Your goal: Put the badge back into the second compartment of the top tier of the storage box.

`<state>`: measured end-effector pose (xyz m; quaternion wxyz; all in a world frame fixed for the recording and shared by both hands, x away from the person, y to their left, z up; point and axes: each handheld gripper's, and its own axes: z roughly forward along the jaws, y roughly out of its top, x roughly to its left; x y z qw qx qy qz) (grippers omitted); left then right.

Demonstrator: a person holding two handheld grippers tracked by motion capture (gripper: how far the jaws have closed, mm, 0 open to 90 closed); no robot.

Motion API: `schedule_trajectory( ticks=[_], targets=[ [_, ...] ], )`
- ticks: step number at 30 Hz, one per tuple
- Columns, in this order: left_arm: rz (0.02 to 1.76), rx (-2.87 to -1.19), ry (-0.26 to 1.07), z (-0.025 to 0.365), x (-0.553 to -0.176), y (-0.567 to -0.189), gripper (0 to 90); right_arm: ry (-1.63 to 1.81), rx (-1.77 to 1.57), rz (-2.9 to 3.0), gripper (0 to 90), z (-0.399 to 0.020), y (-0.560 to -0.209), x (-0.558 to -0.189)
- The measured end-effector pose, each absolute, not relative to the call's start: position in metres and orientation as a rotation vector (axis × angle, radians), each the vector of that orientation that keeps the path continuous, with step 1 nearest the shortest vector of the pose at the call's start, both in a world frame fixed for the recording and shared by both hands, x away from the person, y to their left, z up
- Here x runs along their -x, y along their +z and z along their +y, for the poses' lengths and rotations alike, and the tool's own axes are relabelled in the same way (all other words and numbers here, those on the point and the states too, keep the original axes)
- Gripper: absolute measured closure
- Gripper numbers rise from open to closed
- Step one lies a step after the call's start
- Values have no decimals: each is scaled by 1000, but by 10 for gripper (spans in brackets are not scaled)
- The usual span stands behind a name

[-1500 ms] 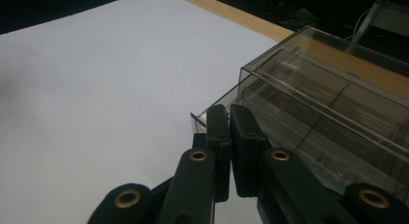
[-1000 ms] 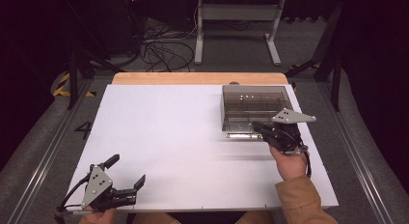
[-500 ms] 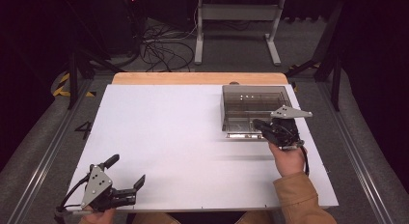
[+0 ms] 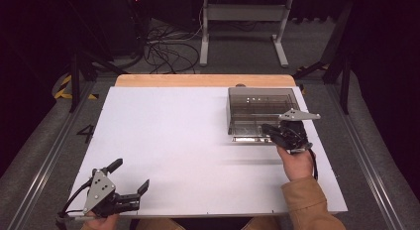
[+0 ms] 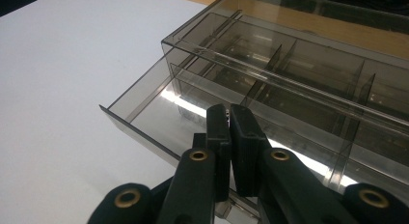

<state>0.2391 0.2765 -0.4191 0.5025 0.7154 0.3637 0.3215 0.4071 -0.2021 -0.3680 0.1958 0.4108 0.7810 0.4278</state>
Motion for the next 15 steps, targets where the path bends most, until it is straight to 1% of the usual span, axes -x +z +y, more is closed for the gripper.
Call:
schedule_trajectory(
  ticks=[15],
  targets=[
    [878,-1730,778,277,-239,-419,12,1187,-1187,2215,874,-205,-374,-412]
  ],
)
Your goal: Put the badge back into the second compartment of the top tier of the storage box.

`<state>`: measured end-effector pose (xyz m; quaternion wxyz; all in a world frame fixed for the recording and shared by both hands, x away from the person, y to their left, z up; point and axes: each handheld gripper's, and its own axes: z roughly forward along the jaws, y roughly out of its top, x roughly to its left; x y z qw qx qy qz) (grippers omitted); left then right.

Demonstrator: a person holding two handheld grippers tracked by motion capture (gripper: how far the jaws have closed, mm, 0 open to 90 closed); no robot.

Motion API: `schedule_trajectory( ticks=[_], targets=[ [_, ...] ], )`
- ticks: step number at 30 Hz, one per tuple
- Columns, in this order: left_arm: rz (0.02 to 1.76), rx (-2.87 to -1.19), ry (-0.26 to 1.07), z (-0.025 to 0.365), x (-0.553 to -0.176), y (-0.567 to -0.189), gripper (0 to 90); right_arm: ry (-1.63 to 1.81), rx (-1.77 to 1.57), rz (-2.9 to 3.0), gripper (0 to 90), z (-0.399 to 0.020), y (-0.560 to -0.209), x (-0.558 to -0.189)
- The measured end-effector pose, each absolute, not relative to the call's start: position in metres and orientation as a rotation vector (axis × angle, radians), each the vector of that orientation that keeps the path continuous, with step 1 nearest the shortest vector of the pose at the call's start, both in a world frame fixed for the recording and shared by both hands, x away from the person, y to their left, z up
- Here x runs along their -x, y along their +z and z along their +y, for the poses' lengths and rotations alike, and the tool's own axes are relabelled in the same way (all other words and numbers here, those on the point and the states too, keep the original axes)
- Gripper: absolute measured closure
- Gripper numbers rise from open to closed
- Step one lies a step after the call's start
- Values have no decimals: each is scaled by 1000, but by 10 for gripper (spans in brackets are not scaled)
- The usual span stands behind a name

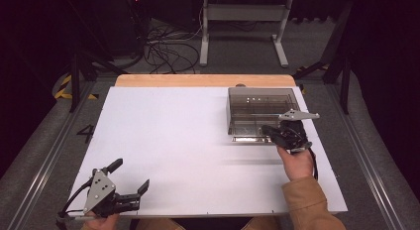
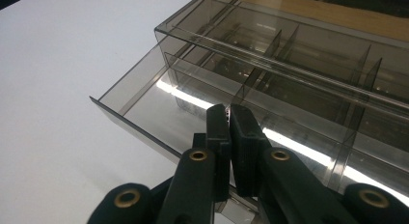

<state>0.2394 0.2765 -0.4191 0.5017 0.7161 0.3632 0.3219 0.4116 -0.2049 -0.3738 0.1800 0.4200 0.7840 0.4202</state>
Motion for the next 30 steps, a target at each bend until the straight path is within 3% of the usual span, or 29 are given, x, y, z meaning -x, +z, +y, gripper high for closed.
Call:
schedule_trajectory(
  ticks=[17,30],
  targets=[
    [885,-1729,778,276,-240,-420,12,1165,-1242,2218,798,-213,-380,-418],
    [887,-1728,782,277,-239,-420,13,1165,-1218,2179,605,-213,-379,-418]
  ],
)
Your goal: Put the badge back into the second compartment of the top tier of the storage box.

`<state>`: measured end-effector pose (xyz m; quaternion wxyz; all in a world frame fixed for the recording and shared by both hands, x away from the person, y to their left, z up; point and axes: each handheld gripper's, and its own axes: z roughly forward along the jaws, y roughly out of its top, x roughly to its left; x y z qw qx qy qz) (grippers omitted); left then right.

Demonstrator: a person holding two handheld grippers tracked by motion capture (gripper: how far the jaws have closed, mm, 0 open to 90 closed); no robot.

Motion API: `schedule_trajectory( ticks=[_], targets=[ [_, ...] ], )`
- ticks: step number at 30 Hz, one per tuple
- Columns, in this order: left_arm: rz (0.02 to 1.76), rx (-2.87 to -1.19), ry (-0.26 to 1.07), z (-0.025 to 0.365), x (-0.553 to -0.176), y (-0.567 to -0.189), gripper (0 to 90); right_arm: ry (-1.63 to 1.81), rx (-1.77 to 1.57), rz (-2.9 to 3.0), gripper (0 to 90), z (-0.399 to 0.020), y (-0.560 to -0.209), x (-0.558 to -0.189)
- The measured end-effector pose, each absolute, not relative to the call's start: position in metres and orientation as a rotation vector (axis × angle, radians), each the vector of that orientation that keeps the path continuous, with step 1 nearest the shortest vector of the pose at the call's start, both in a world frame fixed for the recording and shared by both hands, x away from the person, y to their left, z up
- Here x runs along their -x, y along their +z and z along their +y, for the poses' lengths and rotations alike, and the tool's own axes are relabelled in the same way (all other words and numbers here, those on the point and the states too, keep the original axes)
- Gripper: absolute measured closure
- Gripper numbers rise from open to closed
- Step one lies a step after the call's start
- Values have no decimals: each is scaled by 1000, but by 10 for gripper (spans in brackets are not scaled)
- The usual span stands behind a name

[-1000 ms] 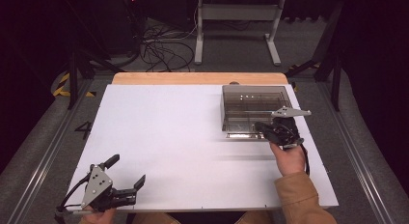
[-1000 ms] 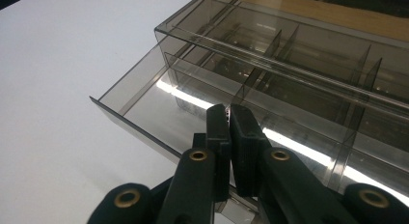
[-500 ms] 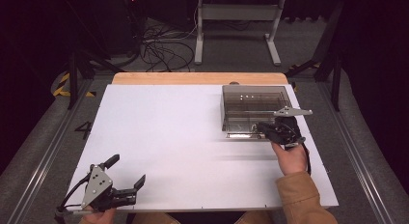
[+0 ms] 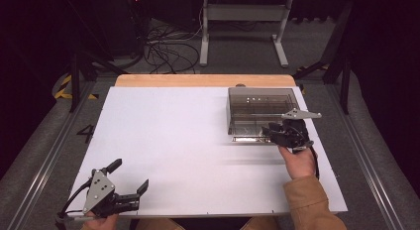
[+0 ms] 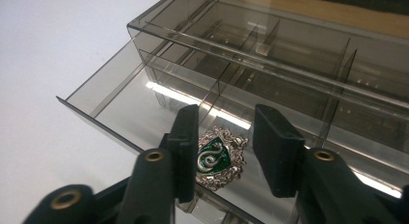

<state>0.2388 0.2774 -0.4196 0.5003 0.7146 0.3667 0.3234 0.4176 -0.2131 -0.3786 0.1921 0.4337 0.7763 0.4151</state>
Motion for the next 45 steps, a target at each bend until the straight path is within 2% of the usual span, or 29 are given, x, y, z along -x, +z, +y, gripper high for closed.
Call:
schedule_trajectory(
  ticks=[5,12,17,45],
  targets=[
    [885,-1728,782,277,-239,-420,12,1208,-1178,2161,511,-214,-374,-413],
    [885,-1728,779,278,-239,-419,12,1291,-1061,2180,289,-212,-362,-402],
    [885,-1724,780,278,-238,-419,13,1319,-1013,2206,186,-211,-355,-394],
    [879,-1727,780,278,-239,-419,13,1457,-813,2272,96,-214,-347,-362]
  ],
)
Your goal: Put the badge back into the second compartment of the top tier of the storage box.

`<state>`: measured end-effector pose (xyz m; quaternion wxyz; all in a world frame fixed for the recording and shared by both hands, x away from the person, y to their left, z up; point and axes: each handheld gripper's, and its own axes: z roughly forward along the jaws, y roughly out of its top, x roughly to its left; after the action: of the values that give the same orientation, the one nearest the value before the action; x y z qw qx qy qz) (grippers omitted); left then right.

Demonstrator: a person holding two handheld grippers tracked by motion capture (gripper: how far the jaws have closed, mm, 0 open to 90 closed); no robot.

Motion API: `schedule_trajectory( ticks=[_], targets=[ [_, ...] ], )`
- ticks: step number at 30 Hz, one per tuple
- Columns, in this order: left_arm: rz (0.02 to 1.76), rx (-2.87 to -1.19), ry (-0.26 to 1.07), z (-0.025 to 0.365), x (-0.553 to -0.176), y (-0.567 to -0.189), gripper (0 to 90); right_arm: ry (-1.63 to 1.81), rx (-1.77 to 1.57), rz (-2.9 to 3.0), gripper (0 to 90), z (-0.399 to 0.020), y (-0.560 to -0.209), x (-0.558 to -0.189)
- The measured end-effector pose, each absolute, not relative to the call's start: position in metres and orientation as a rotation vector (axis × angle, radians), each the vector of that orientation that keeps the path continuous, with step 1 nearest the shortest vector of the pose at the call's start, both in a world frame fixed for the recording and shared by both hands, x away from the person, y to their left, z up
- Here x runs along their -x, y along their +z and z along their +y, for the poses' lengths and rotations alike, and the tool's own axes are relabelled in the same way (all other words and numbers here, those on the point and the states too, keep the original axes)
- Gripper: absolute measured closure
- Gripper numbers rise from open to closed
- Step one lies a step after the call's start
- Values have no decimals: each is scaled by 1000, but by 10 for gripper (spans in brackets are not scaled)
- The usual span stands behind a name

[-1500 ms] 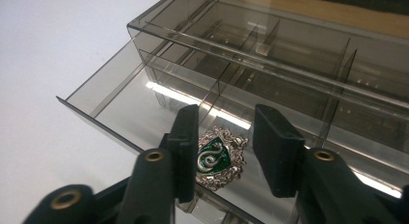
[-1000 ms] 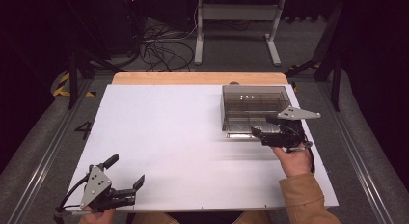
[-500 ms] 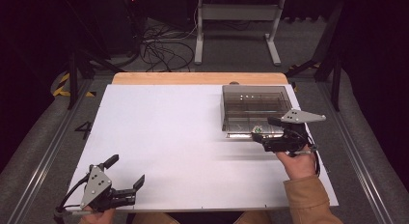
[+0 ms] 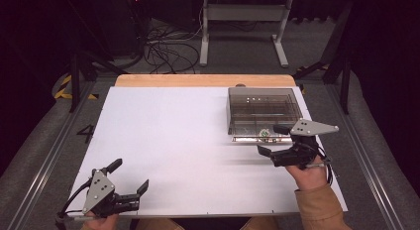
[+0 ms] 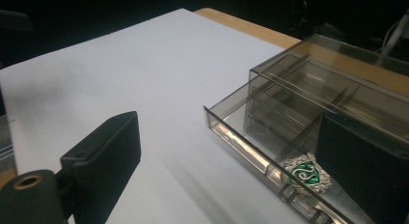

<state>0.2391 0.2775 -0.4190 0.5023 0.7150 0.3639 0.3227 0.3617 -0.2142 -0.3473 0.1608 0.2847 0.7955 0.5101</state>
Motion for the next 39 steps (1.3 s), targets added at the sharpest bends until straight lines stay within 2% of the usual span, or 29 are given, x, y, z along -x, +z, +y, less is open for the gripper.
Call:
schedule_trajectory(
  ticks=[13,39],
  targets=[
    [883,-1730,779,276,-240,-419,12,1517,-681,2307,75,-216,-366,-342],
    [890,-1740,777,276,-241,-420,13,1531,-728,2381,24,-218,-426,-333]
  ],
)
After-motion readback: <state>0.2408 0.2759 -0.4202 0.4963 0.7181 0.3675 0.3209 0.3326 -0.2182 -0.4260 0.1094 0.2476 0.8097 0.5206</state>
